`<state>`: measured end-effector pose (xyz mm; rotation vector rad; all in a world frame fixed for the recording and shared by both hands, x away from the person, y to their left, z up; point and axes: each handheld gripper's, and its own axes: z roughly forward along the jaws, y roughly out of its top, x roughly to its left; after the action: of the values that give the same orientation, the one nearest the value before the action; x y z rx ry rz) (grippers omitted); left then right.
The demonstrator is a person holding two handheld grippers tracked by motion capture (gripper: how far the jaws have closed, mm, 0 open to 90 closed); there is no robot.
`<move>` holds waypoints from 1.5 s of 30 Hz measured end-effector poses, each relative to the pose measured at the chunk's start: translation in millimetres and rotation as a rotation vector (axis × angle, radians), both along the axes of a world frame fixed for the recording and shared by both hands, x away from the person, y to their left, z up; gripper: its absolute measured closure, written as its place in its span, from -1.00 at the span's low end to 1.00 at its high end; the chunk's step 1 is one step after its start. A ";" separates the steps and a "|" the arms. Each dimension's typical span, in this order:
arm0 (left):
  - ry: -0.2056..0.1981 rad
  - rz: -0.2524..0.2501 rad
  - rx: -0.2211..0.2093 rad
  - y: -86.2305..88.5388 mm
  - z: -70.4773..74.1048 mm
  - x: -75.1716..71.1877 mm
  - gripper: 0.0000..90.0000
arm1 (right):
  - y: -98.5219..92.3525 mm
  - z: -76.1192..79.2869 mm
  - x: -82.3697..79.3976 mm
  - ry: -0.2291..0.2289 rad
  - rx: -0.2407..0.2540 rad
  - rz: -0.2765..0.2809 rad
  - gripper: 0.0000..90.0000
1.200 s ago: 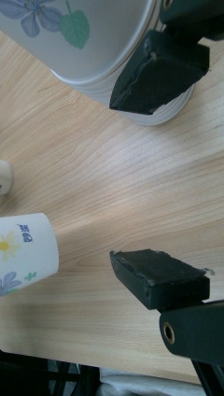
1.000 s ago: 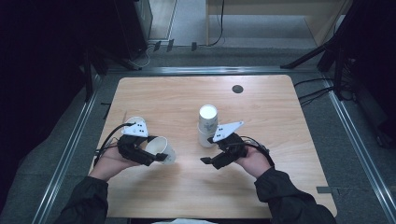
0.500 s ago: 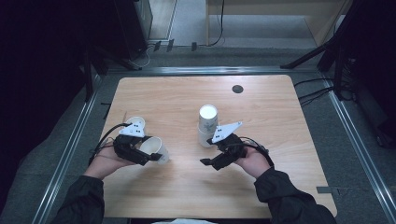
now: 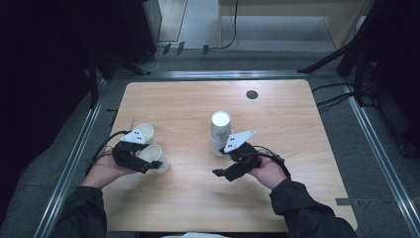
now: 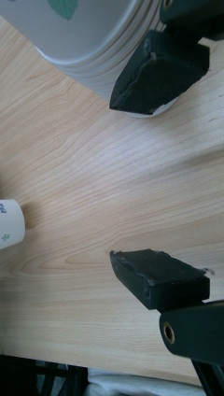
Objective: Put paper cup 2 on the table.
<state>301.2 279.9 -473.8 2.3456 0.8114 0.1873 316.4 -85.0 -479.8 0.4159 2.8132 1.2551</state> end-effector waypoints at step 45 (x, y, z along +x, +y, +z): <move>0.015 0.057 0.093 10.5 -3.4 -1.3 -0.69 | 0.3 -1.0 0.5 -0.004 -0.009 0.003 -0.50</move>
<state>299.9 290.4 -477.2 2.4148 0.8952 0.2373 316.9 -84.7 -480.8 0.4080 2.8159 1.2425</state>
